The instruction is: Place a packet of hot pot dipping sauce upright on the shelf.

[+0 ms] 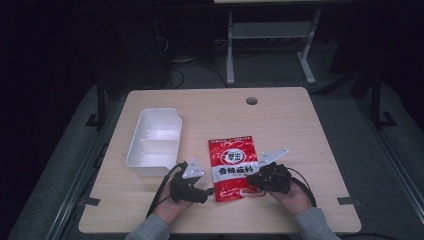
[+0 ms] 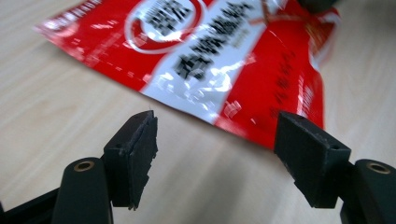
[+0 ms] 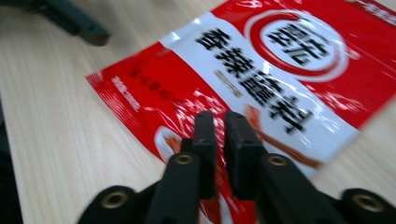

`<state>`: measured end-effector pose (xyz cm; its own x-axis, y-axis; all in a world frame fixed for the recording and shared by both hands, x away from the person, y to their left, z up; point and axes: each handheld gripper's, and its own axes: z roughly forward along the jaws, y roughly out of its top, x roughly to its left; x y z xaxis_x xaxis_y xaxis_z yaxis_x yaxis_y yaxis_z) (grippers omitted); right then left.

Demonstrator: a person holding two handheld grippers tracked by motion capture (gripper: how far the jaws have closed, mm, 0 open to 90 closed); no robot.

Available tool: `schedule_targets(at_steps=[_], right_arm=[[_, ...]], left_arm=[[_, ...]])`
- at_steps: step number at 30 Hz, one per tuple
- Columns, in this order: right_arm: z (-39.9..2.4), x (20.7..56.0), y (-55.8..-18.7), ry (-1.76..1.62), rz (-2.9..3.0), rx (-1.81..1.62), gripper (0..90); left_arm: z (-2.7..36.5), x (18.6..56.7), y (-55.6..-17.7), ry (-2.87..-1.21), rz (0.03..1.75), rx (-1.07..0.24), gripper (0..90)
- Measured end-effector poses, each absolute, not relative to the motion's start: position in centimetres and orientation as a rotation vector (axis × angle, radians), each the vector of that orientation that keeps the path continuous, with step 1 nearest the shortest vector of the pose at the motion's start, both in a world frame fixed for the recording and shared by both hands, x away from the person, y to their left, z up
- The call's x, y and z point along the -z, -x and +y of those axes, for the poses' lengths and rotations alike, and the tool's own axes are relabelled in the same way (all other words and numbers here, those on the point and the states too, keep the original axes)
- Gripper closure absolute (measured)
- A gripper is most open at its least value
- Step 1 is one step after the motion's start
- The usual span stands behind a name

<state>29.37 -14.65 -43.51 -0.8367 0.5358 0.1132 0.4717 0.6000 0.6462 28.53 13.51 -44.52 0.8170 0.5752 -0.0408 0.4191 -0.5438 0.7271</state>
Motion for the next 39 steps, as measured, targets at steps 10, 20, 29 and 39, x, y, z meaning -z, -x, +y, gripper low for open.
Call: schedule_targets(at_steps=[10, 20, 29, 39], right_arm=[[-13.3, 44.5, -29.5, -0.827, 2.768, -0.968, 89.7], [-13.4, 44.8, -29.0, -0.824, 2.727, -0.989, 90.0], [-13.5, 44.8, -29.0, -0.826, 2.723, -0.998, 90.0], [-13.4, 44.9, -28.8, -0.809, 2.714, -0.993, 90.0]], left_arm=[[11.8, 43.6, -32.0, -2.198, 0.872, -0.226, 27.4], [10.3, 43.3, -36.1, -2.152, 1.013, -0.313, 26.3], [9.8, 44.5, -39.5, -2.134, 1.138, -0.281, 27.0], [9.4, 45.0, -41.1, -2.123, 1.194, -0.247, 29.2]])
